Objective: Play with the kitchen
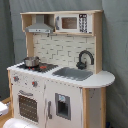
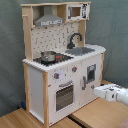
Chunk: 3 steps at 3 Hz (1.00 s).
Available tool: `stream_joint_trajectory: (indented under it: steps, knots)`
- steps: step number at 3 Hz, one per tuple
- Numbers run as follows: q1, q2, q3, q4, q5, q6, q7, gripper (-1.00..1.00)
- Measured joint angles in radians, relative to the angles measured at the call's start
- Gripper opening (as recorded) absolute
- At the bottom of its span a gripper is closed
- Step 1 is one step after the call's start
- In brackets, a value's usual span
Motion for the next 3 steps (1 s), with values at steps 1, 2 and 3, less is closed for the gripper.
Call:
stream_joint_trajectory:
  steps: [1, 2, 3]
  knots:
    - [-0.006, -0.005, 0.008, -0.014, 0.000, 0.005, 0.106, 1.00]
    - [-0.021, -0.006, 0.021, -0.015, 0.000, 0.010, 0.220, 1.00]
    - [-0.047, -0.006, 0.029, -0.015, 0.000, 0.028, 0.341, 1.00]
